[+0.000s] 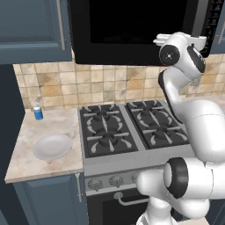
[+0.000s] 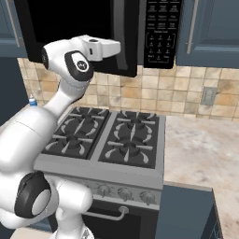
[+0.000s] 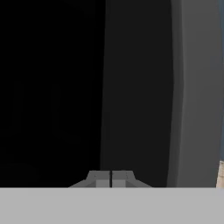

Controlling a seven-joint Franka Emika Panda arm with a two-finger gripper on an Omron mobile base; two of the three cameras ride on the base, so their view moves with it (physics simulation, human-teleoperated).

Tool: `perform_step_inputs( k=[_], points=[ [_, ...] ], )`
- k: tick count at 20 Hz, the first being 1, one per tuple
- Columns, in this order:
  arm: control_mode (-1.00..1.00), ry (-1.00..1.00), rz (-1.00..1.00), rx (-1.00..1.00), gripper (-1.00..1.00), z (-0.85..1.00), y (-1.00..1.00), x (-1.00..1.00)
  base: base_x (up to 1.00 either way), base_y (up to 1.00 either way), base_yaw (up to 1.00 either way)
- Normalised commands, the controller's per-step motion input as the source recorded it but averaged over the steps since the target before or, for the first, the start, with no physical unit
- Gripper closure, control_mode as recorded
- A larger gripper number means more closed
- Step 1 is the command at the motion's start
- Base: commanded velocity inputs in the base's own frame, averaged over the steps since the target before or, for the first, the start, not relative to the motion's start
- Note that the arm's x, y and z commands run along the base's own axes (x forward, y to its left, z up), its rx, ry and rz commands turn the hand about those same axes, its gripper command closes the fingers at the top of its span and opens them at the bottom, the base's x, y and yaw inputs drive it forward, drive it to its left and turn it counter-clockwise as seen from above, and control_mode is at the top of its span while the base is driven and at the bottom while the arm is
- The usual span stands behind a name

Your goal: Pick the mushroom from the counter and place it in the microwave. Then turn on the microwave.

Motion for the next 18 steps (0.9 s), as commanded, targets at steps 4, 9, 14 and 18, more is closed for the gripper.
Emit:
perform_step_inputs(
  k=[4, 9, 14, 18],
  points=[
    [-1.0, 0.02, 0.05, 0.0, 1.0, 0.09, -0.14, 0.2, 0.0, 0.0, 0.0],
    [-1.0, 0.04, 0.06, 0.0, 1.0, 0.12, -0.12, 0.14, 0.0, 0.0, 0.0],
    [-1.0, 0.06, 0.07, 0.0, 1.0, 0.13, -0.07, 0.09, 0.0, 0.0, 0.0],
    [-1.0, 0.09, 0.07, 0.02, 1.0, 0.15, -0.06, 0.08, 0.0, 0.0, 0.0]
  ],
)
